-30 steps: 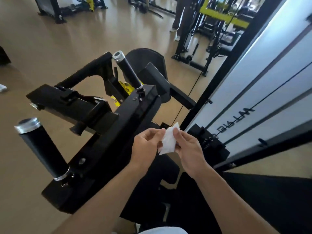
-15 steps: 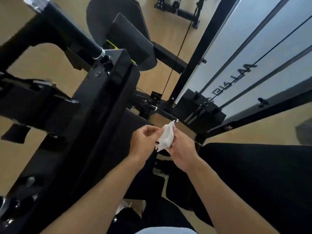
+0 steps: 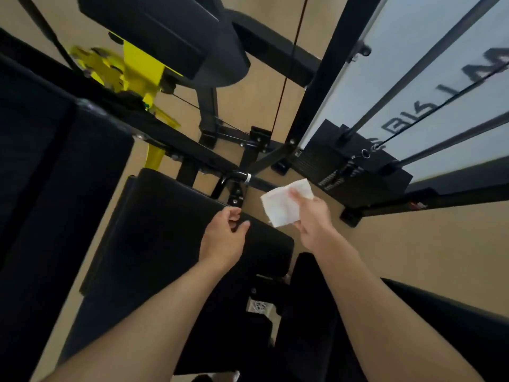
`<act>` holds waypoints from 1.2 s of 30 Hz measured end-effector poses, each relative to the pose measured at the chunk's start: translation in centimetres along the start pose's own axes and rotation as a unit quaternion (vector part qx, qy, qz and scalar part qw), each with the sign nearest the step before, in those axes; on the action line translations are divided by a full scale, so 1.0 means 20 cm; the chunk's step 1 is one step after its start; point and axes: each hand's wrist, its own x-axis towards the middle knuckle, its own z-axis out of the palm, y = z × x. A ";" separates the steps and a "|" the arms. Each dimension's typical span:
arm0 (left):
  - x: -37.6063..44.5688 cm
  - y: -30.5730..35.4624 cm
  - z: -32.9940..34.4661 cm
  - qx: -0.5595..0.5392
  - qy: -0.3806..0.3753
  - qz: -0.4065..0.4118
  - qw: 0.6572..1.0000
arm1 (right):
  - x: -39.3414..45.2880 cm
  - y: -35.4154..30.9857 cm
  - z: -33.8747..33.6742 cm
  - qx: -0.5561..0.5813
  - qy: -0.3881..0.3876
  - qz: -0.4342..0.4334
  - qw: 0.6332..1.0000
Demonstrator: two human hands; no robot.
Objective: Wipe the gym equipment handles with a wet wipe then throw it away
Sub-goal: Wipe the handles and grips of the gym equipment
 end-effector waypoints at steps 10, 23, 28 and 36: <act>0.58 -0.23 0.13 0.411 0.010 0.223 0.884 | 0.55 0.26 0.27 -0.405 -0.175 -0.312 0.841; 0.86 -0.39 0.13 0.543 0.024 0.302 0.783 | 0.97 0.32 0.22 -0.437 -0.087 -0.568 0.692; 0.87 -0.40 0.14 0.524 0.034 0.324 0.787 | 1.05 0.38 0.12 -0.444 -0.065 -0.613 0.650; 0.88 -0.40 0.15 0.528 0.055 0.336 0.778 | 1.07 0.28 0.07 -0.473 -0.125 -0.613 0.621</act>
